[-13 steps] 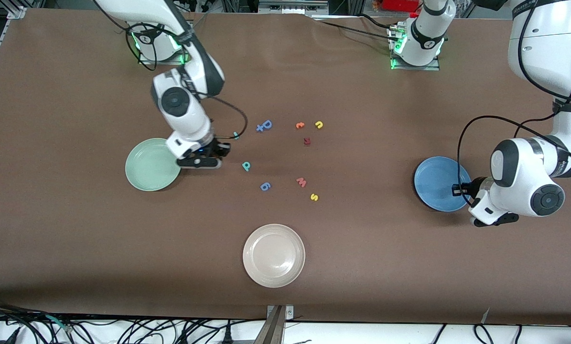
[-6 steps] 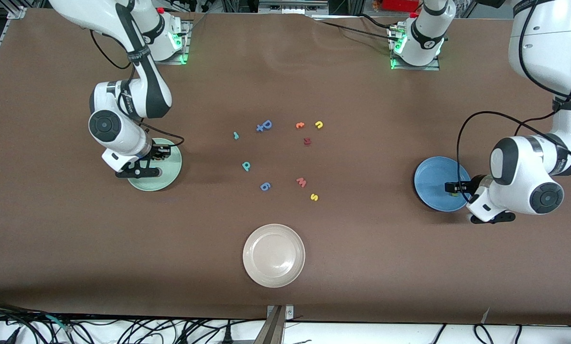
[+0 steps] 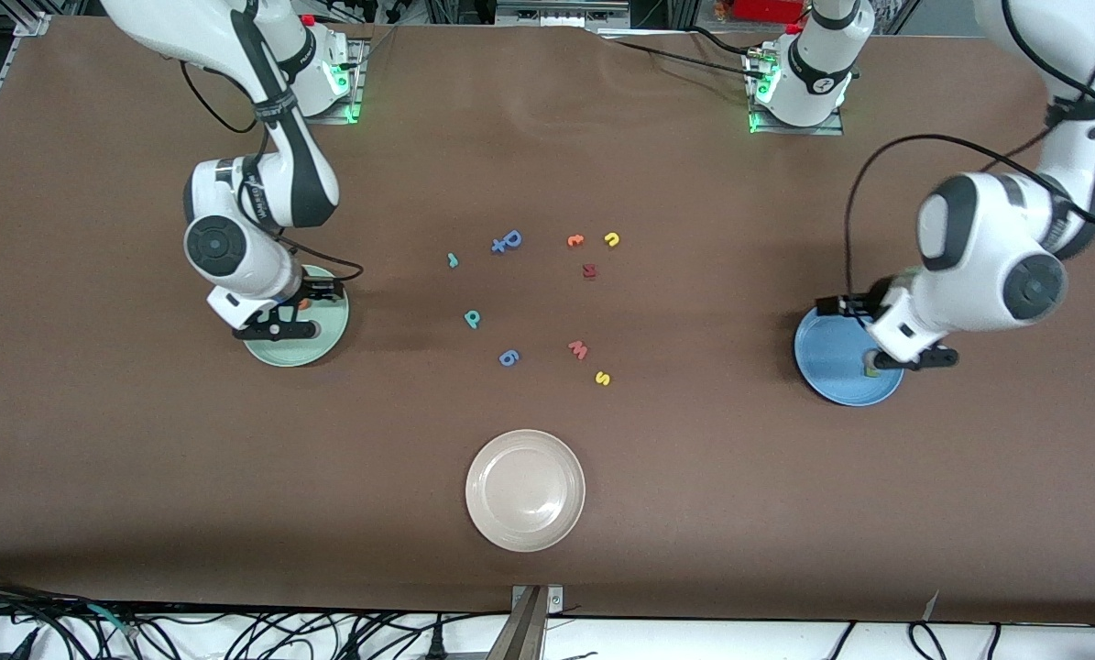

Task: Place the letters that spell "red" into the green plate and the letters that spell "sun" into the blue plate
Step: 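Release the green letter while the right gripper drops orange on the green plate, then grasp the yellow letter with the left gripper while the right gripper grasps teal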

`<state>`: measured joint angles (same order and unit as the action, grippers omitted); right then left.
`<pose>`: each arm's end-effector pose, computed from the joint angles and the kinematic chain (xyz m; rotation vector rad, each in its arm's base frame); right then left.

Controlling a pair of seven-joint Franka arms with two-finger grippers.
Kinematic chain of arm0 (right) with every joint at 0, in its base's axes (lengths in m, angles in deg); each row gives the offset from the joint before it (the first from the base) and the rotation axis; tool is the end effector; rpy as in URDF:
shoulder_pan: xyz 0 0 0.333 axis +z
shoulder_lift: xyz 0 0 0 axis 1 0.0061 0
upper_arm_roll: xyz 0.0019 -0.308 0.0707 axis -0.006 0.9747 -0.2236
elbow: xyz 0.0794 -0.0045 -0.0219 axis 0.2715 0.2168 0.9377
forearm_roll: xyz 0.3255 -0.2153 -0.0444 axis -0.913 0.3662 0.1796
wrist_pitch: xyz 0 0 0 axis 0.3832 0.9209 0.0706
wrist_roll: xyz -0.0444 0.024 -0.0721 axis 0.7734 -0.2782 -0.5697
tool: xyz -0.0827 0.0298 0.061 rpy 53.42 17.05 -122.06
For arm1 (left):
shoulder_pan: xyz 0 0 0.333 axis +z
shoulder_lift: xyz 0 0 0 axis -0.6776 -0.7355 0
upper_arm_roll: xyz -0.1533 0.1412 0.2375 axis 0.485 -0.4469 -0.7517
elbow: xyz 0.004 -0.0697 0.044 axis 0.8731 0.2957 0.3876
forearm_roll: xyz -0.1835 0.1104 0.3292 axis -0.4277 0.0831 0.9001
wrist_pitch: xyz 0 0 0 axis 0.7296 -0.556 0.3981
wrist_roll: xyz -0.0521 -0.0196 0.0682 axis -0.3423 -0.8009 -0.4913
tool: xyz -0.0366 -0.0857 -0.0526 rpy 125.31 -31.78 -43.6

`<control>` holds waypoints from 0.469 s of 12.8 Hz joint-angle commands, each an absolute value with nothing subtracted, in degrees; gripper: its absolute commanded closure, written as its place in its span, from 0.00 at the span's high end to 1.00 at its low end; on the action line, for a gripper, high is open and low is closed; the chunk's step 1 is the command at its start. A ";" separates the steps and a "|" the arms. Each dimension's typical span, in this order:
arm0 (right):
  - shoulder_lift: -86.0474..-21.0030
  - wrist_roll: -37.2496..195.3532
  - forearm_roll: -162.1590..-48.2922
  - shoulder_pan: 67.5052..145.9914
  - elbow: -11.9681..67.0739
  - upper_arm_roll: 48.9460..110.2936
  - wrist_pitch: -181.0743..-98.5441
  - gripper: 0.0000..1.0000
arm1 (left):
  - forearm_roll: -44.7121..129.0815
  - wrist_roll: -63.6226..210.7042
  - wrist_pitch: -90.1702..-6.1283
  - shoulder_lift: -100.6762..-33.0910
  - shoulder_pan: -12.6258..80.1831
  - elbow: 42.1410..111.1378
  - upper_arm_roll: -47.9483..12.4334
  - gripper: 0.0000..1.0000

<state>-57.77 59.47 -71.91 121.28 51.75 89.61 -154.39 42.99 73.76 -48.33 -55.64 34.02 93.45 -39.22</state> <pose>0.5250 0.1533 0.2340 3.0322 -0.0172 -0.2770 0.5605 -0.0616 0.3063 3.0350 0.1435 -0.3762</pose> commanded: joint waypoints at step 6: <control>-55.55 23.78 -71.99 122.86 52.10 73.21 -162.24 0.91 | 41.95 32.58 -73.93 -53.65 10.76 107.15 -36.02 1.00</control>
<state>-57.07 29.11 -71.92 122.21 51.71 74.77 -158.67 42.66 39.58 -66.78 -53.04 12.78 103.59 -37.55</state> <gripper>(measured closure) 0.075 0.000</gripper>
